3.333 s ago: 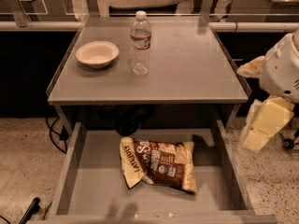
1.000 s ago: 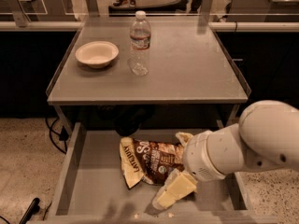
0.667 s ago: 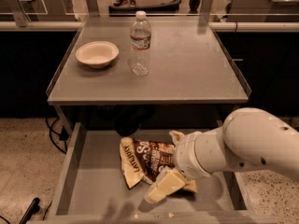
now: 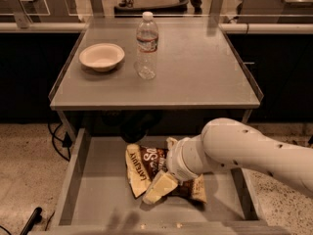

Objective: Pick brown chip bag from top drawer and place on counter

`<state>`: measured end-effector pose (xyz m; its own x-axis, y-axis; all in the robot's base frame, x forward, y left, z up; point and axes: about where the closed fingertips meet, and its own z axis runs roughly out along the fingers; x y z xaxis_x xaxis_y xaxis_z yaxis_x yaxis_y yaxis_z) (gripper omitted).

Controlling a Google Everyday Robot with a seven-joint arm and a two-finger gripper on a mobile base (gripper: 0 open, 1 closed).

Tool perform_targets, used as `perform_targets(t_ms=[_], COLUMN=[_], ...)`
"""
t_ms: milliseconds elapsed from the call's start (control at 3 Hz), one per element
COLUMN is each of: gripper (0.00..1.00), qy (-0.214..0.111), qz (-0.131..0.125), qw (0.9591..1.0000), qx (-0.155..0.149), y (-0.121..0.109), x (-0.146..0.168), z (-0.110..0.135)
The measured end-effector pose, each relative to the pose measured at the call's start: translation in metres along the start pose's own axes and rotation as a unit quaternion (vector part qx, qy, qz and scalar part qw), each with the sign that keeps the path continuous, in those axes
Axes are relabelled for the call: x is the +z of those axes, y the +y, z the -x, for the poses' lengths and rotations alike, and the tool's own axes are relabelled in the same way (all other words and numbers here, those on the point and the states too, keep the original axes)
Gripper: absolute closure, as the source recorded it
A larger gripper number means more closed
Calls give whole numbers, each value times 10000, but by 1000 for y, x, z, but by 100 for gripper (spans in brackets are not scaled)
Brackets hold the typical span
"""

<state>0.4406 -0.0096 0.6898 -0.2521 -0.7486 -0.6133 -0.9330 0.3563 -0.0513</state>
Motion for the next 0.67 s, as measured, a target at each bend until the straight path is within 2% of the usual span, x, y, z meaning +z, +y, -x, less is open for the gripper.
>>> perform_targets(t_ms=[333,667], gripper=[0,0], qy=[178,307], qz=[80,119], qw=[9998,9995], qx=[77,-13], y=[-2,-10], x=[24,43], z=[-13,-13])
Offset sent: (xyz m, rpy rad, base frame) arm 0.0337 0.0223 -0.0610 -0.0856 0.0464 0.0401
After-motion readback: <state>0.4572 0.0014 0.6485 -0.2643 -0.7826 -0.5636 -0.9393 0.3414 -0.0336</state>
